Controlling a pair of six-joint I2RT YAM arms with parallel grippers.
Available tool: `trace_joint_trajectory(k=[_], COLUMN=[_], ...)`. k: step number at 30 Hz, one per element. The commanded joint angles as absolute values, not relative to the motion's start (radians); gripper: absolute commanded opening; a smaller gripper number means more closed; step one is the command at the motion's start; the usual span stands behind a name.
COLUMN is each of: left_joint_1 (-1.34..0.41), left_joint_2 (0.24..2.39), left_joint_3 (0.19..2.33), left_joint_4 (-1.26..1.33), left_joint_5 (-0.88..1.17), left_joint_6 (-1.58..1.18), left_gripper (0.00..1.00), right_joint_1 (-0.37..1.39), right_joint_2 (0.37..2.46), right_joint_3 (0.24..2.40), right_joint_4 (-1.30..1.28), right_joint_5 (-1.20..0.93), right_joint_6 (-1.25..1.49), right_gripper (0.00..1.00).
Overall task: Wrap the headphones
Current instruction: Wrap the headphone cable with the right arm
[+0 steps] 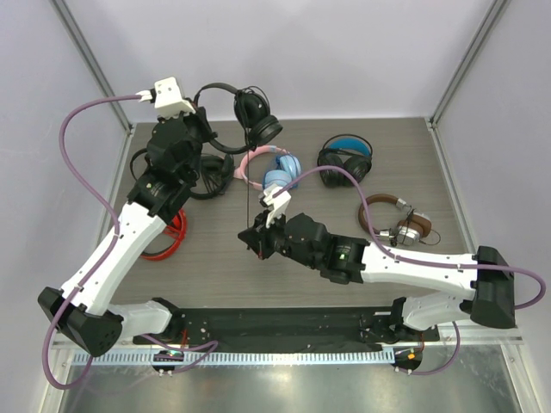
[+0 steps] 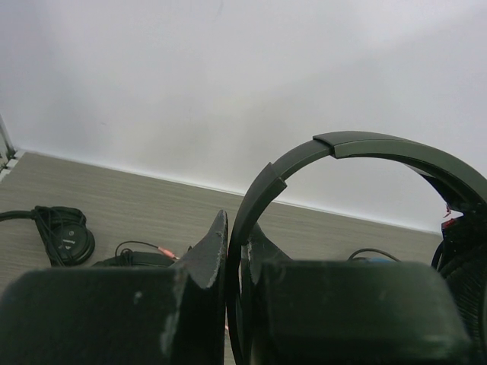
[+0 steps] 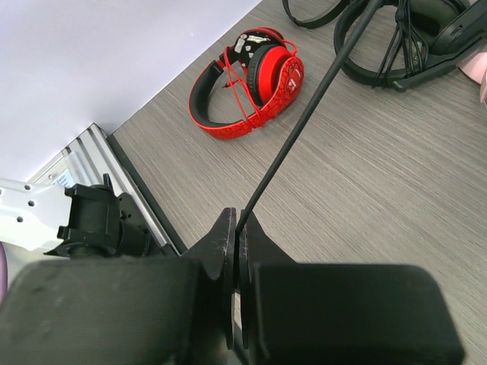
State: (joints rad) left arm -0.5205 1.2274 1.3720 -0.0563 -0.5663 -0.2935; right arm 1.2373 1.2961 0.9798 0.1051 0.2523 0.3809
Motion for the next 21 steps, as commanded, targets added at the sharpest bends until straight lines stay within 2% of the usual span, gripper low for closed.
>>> trace_joint_trajectory(k=[1, 13, 21], left_joint_1=[-0.508, -0.508, -0.508], left_joint_2=[1.195, 1.206, 1.183], left_joint_3=[1.424, 1.368, 1.295], left_joint_4=[0.081, 0.097, 0.107], left_joint_5=[-0.614, -0.627, -0.568], left_joint_6=[-0.313, -0.262, -0.279], left_gripper=[0.00, 0.00, 0.00], right_joint_1=[1.258, 1.258, 1.253], right_joint_2=[1.258, 1.236, 1.246], right_joint_3=[0.974, 1.152, 1.331], right_joint_4=[0.121, 0.006, -0.084], right_joint_5=[0.229, 0.184, 0.288], right_joint_6=[0.399, 0.350, 0.262], right_gripper=[0.01, 0.01, 0.01])
